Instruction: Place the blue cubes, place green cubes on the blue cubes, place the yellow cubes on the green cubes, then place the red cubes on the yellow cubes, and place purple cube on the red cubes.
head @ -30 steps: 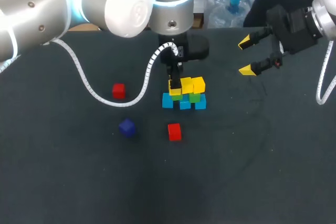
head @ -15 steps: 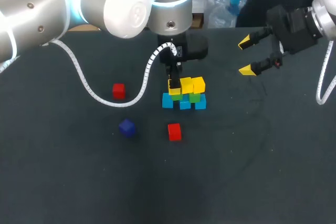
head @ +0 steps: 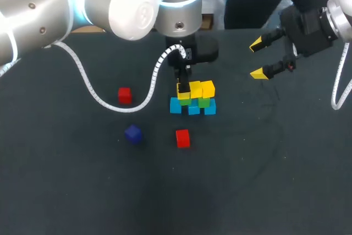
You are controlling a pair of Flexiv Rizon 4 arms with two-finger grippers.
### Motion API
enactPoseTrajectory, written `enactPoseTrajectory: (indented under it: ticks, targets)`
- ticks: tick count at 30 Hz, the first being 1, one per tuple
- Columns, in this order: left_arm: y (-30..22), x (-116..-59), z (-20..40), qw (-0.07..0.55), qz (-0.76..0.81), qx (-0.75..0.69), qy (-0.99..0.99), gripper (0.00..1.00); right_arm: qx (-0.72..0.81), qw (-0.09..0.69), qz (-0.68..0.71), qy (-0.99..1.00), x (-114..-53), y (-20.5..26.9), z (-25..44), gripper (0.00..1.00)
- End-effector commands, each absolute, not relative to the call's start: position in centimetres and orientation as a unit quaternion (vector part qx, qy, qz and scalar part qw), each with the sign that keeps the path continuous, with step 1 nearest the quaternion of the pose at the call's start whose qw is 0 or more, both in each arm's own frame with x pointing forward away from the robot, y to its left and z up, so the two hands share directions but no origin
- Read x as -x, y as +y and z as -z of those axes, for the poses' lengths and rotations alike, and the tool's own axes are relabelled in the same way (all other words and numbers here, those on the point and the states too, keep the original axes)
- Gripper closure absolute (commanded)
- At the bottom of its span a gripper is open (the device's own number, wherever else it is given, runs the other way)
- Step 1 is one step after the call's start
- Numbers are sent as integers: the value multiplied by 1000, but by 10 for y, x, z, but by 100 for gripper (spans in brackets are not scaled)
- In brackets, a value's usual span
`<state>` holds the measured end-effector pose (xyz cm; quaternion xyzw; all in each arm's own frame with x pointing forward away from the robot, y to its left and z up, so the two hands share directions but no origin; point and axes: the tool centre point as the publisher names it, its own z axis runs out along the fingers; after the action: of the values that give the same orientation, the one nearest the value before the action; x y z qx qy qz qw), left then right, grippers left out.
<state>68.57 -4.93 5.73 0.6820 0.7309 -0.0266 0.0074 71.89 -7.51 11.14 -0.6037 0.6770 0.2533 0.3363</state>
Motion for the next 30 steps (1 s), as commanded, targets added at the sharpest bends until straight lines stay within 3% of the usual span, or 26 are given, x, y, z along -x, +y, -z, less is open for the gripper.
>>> enactPoseTrajectory:
  ticks: [1,30]
  targets:
    - [-49,-686,-57,7,27,-683,730,100,604,337,-253,677,-719,-75,-111,0]
    - [-49,-688,-54,-2,28,-683,730,100,604,337,-253,677,-719,-75,-111,0]
